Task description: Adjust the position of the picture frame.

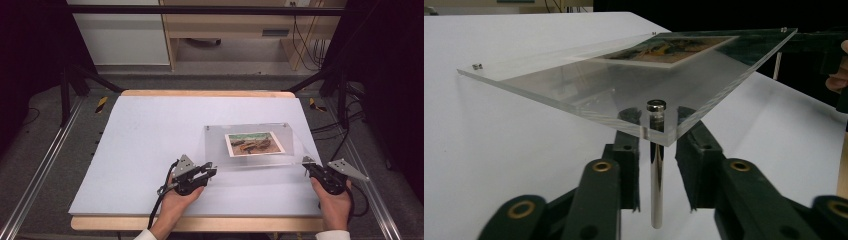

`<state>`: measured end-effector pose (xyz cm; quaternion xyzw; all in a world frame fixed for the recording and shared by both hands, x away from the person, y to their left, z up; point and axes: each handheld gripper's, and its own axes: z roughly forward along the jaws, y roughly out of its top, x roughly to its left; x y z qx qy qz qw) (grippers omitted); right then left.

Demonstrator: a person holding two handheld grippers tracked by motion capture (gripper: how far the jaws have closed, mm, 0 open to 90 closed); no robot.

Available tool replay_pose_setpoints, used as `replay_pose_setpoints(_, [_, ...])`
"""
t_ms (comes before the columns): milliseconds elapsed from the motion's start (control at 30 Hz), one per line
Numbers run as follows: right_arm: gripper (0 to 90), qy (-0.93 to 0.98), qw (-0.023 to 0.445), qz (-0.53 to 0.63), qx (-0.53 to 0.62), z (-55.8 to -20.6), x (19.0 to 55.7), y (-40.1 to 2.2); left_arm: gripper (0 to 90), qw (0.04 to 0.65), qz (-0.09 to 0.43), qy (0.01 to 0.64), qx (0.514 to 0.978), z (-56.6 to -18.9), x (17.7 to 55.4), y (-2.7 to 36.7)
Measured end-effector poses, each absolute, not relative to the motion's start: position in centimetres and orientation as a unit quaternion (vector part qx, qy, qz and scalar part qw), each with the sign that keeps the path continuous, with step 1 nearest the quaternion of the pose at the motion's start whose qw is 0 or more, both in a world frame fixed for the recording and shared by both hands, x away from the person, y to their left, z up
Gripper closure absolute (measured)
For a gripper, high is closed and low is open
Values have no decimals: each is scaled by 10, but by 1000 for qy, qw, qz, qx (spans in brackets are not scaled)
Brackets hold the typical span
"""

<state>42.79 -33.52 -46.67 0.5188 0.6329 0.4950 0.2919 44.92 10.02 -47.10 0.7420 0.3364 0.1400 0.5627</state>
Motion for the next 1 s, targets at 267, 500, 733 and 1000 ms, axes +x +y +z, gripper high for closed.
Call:
replay_pose_setpoints(267, [849,633,291,496,519,-467,428,-335,842,576,127,345,730,-471,450,102])
replay_pose_setpoints(500, [822,637,294,492,516,-467,429,-335,844,571,130,346,733,-470,449,102])
replay_pose_setpoints(733, [789,648,294,484,509,-466,433,-333,845,566,129,346,737,-469,449,103])
replay_pose_setpoints(1000, [845,646,279,482,522,-463,434,-334,846,564,127,346,739,-469,450,103])
